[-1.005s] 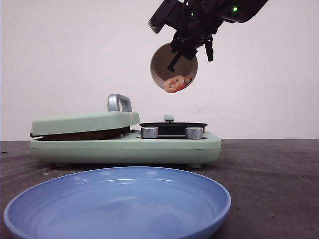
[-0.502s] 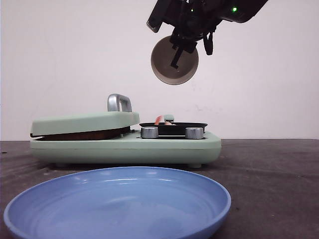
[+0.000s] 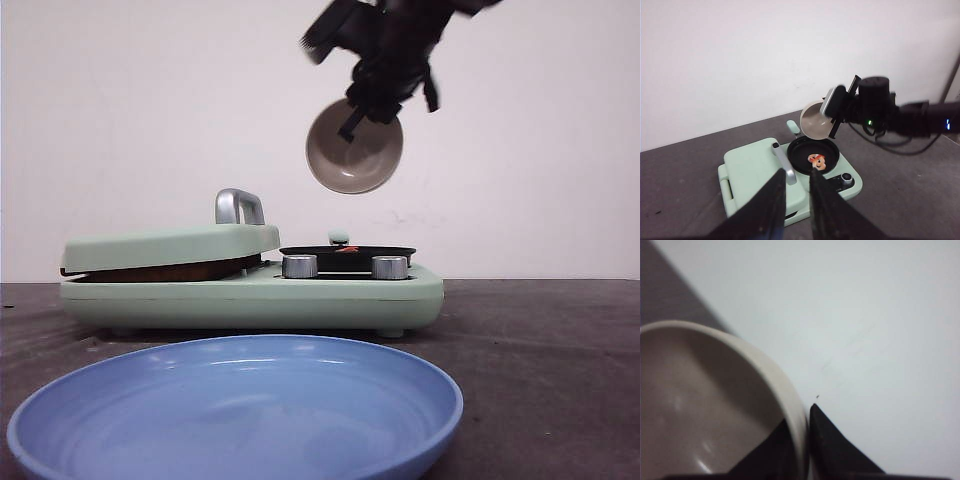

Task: Make breakfast with bread and shrimp

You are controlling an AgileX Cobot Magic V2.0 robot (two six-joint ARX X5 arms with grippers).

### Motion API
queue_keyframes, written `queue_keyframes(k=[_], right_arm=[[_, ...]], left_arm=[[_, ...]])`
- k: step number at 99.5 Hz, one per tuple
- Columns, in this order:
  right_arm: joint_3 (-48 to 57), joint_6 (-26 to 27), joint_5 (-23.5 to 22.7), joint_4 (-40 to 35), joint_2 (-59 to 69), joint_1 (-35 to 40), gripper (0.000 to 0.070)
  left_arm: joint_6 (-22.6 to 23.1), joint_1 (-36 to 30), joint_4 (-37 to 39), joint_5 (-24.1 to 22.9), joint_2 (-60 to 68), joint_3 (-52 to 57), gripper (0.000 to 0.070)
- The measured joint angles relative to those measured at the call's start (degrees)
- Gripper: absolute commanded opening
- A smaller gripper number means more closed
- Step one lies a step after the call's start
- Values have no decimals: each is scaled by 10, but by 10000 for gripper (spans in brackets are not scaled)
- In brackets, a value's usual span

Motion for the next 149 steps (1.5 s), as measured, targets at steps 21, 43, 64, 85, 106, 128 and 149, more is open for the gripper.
queue_keyframes(k=[21,43,64,85,106,128,149], right_arm=[[75,271,-147,-233,-31,-104,0],[45,417,-218,-414,-35,-203,0],[-231,452,-224,-208,-261,-236,0],[-434,445,-229,-27,-449,-181,0],[-635,438,-257,60,-673,-164,0],[-686,456,-257,-12,-837,-164,0],[-686,462,-257,-13,-913,-164,0]], left_arm=[[0,-3,0,0,0,0,0],[0,-4,0,0,0,0,0],[-1,-6,9,0,-27,-82,0],[-16,-6,124,0,-115,-262,0],[-46,-6,261,-34,-197,-453,0],[-116,-6,364,-49,-263,-607,0],[-169,-6,339,-58,-264,-617,0]])
